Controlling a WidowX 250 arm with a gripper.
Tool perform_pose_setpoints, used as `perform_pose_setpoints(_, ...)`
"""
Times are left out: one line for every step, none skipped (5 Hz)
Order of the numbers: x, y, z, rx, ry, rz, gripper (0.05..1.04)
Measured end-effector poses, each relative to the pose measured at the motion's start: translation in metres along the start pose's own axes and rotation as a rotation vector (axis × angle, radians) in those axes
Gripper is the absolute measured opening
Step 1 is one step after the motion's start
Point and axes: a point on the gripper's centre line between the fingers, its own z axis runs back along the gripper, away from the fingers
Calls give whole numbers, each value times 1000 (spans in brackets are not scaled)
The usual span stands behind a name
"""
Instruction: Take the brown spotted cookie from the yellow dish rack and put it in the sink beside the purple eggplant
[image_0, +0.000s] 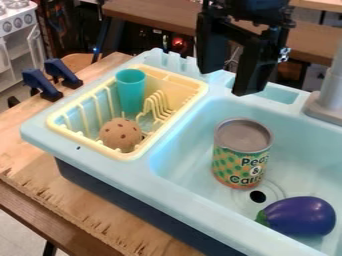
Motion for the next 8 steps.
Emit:
perform_pose_setpoints(-1,0,-9,-6,33,1,1001)
perform_pose_setpoints(-17,29,-9,-9,7,71,1001)
perform_pose_setpoints(-40,50,8,26,-50,125,1001)
perform_pose_setpoints(-53,58,11,43,-48,140,1001)
perform_pose_setpoints(-65,67,5,89,-39,164,1001)
perform_pose_setpoints(-67,84,0,133,-59,200,1001)
perform_pose_setpoints(-64,101,-1,171,-101,229,1001)
perform_pose_setpoints(-62,115,-9,140,-113,247,1001)
